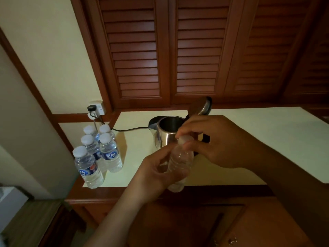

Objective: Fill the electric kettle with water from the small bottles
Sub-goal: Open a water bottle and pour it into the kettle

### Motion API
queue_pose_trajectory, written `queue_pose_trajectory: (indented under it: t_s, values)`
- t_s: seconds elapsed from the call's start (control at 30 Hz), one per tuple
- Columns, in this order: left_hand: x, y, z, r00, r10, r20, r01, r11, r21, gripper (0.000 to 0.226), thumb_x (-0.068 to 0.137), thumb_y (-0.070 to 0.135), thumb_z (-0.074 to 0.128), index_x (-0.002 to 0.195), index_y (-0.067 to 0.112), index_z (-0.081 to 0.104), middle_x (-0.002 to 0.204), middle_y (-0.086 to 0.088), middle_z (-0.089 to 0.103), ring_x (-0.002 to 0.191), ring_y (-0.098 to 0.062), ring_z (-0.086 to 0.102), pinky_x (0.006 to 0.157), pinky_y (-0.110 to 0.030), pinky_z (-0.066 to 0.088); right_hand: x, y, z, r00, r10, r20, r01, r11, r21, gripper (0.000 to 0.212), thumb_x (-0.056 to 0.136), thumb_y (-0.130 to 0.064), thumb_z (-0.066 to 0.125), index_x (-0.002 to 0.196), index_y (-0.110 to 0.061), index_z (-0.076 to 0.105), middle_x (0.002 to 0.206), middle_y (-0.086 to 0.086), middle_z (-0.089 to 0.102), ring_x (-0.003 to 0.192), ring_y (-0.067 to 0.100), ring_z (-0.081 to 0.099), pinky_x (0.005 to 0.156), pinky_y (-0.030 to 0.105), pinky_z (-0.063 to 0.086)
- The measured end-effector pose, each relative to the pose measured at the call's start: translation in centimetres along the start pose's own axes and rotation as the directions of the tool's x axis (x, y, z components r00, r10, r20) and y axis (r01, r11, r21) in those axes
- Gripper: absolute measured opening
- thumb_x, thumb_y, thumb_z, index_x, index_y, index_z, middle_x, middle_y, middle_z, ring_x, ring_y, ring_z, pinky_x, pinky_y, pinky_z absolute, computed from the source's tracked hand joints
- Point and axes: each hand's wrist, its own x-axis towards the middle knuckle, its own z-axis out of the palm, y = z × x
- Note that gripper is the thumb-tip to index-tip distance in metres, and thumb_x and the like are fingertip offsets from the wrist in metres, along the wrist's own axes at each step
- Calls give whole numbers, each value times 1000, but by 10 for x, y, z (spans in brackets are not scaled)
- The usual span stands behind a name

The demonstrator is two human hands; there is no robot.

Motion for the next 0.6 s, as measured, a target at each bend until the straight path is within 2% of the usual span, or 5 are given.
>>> queue_pose_trajectory:
  t_s: [0.1,0.2,0.4,0.5,0.6]
  values:
    - [11,0,-2,995,21,93,-19,1000,-22,54,81,30,85,131,42,68,125,7,76,120,-17,71,104,-47,56,-3,3,-10,997,-30,69,30,1000,5,25,96,-20,65,117,-30,71,118,-16,68,111,3,59,96,17,45]
    - [18,2,-1,990,40,136,-38,999,-16,53,86,13,83,119,53,70,120,11,77,115,-14,73,97,-37,55,-6,9,-13,993,-67,97,70,997,-28,38,96,-6,64,125,-30,68,127,-17,65,120,-4,51,101,4,35]
    - [21,-7,1,989,8,148,-3,999,-40,53,80,35,82,129,46,67,125,6,76,121,-21,71,107,-52,54,-14,19,-5,979,-195,59,197,980,-20,50,89,14,56,125,-18,69,127,-6,64,121,12,58,99,32,51]
    - [18,-15,2,989,-6,148,12,999,-42,51,84,21,83,130,38,68,123,5,76,119,-20,71,105,-46,55,-18,27,1,977,-204,-66,205,979,6,42,92,10,56,121,-16,72,127,-6,63,122,11,58,99,29,50]
    - [15,-19,2,995,-27,97,33,998,-61,46,88,11,79,130,28,67,119,3,77,118,-19,72,102,-42,55,-25,39,13,971,-68,-230,88,993,77,30,96,-3,62,118,-20,72,125,-8,63,119,10,60,99,23,49]
